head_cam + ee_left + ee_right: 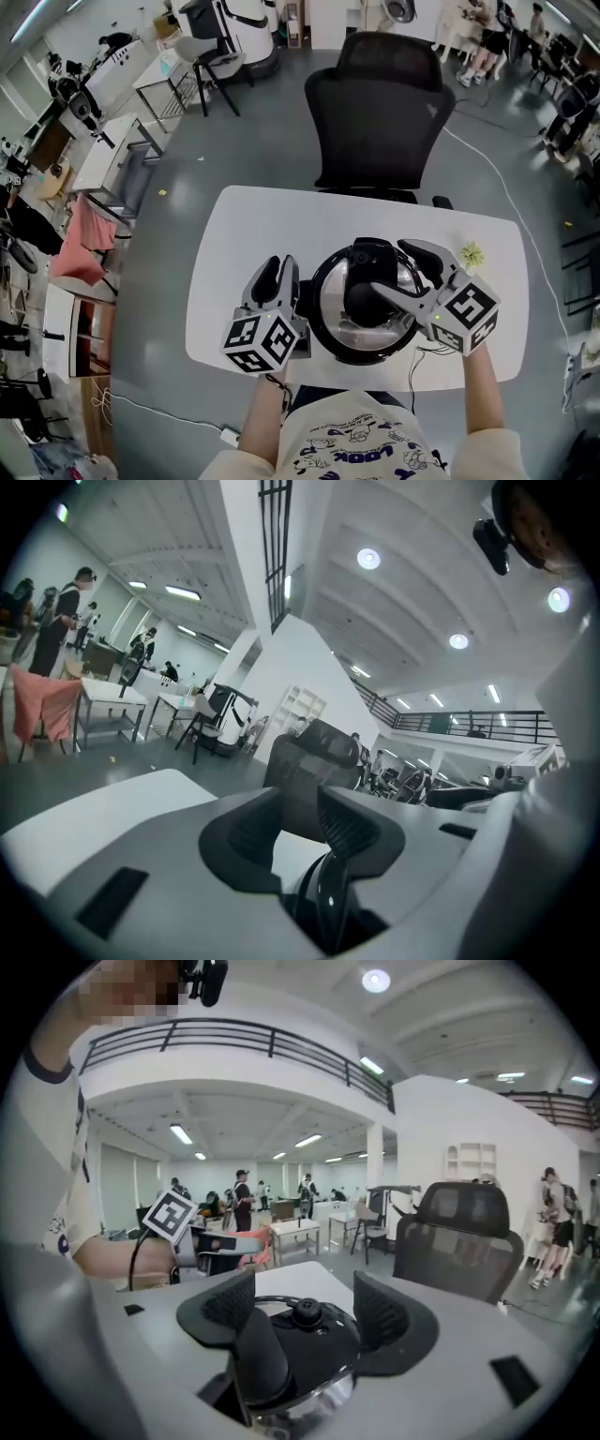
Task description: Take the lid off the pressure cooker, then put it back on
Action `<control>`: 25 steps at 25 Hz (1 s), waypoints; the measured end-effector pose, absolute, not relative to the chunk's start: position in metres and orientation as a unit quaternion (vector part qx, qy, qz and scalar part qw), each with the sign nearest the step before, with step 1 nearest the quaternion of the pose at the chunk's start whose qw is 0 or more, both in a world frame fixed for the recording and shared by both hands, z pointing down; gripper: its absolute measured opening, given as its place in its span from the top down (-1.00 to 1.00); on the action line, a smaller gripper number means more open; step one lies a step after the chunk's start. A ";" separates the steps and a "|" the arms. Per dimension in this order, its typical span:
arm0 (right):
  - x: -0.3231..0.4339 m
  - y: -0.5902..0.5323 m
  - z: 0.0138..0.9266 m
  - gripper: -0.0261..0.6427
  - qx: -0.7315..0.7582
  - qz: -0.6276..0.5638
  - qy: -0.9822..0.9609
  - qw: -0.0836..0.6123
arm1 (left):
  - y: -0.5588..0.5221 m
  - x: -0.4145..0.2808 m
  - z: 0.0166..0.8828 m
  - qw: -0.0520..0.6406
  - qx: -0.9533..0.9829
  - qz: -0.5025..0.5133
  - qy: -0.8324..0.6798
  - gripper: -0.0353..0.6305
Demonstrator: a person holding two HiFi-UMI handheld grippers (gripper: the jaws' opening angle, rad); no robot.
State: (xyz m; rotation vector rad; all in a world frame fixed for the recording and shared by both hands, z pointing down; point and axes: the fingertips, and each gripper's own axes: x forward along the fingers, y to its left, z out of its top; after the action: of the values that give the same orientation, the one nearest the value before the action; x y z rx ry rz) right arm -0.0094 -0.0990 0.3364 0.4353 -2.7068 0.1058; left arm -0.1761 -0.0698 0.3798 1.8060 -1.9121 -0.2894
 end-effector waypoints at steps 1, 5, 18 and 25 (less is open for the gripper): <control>-0.006 -0.102 0.332 -0.07 0.176 0.038 -0.967 0.181 | -0.071 -0.175 0.371 0.231 0.666 -0.104 -0.702 0.50; 0.007 -0.109 0.316 0.18 0.249 0.034 -0.958 0.139 | -0.072 -0.166 0.341 0.177 0.682 -0.095 -0.703 0.59; 0.050 -0.130 0.274 0.83 0.422 0.012 -0.905 0.042 | -0.074 -0.140 0.277 0.066 0.697 -0.065 -0.712 0.85; 0.064 -0.130 0.269 0.89 0.457 0.016 -0.889 0.019 | -0.071 -0.132 0.266 0.045 0.699 -0.064 -0.711 0.85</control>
State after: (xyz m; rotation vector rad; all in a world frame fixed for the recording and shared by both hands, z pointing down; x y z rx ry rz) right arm 0.0643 -0.1298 0.2690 1.4180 -2.7594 0.0509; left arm -0.1321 -0.0714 0.2665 2.1351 -2.1709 -0.1947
